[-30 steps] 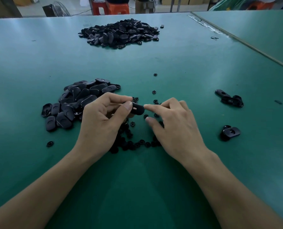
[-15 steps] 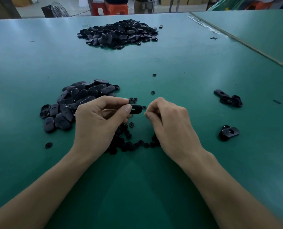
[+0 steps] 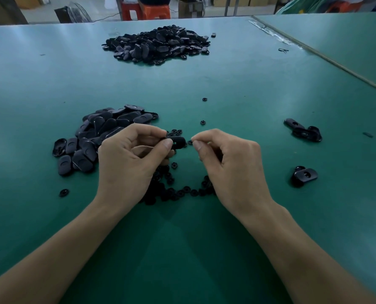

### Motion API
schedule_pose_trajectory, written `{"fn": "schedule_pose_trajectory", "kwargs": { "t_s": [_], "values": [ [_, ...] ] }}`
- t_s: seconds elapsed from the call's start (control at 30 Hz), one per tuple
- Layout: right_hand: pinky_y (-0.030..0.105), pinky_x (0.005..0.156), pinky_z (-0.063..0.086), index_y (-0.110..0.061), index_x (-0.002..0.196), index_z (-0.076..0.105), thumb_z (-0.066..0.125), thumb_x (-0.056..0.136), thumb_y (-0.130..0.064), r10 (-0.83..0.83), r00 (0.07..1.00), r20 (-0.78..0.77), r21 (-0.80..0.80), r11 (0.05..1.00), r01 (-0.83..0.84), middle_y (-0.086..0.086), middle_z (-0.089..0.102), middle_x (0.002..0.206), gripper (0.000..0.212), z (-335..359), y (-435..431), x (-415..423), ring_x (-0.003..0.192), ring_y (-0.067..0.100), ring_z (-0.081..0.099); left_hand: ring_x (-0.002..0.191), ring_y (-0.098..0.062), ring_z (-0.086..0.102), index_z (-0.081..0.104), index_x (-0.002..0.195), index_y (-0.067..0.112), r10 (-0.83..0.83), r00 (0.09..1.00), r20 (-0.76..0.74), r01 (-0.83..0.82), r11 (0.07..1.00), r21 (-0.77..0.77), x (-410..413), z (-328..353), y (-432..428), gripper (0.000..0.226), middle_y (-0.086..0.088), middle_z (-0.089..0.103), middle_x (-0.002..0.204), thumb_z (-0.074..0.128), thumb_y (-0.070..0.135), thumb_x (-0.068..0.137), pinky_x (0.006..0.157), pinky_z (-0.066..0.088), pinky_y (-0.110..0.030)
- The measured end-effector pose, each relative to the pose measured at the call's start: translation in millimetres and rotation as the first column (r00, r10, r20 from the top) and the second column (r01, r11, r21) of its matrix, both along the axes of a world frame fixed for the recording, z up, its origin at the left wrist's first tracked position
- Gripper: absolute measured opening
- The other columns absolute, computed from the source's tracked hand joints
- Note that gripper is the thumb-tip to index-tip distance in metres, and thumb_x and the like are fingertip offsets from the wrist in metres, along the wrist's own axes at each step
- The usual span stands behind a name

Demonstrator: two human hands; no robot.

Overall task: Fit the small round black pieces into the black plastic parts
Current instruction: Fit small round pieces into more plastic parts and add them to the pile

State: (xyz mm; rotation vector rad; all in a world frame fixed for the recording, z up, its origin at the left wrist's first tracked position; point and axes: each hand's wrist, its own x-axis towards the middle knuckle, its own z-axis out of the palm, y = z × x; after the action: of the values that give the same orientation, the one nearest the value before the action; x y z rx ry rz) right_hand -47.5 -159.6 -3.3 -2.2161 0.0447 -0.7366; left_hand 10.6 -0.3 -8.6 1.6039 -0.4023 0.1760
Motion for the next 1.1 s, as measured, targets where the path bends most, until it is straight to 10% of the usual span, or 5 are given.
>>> {"fn": "schedule_pose_trajectory", "kwargs": {
  "t_s": [1.1],
  "values": [
    [0.014, 0.068, 0.051, -0.023, 0.083, 0.074, 0.075, 0.084, -0.008, 0.080, 0.996, -0.038, 0.257, 0.964, -0.067, -0.009, 0.072, 0.076, 0.014, 1, 14, -2, 0.071, 0.004, 0.066, 0.079, -0.013, 0.075, 0.073, 0.092, 0.022, -0.169, 0.985, 0.038, 0.164, 0.981, 0.102, -4, 1, -1, 0.021, 0.004, 0.078, 0.087, 0.072, 0.007, 0.078, 0.076, 0.059, -0.023]
  ]
}}
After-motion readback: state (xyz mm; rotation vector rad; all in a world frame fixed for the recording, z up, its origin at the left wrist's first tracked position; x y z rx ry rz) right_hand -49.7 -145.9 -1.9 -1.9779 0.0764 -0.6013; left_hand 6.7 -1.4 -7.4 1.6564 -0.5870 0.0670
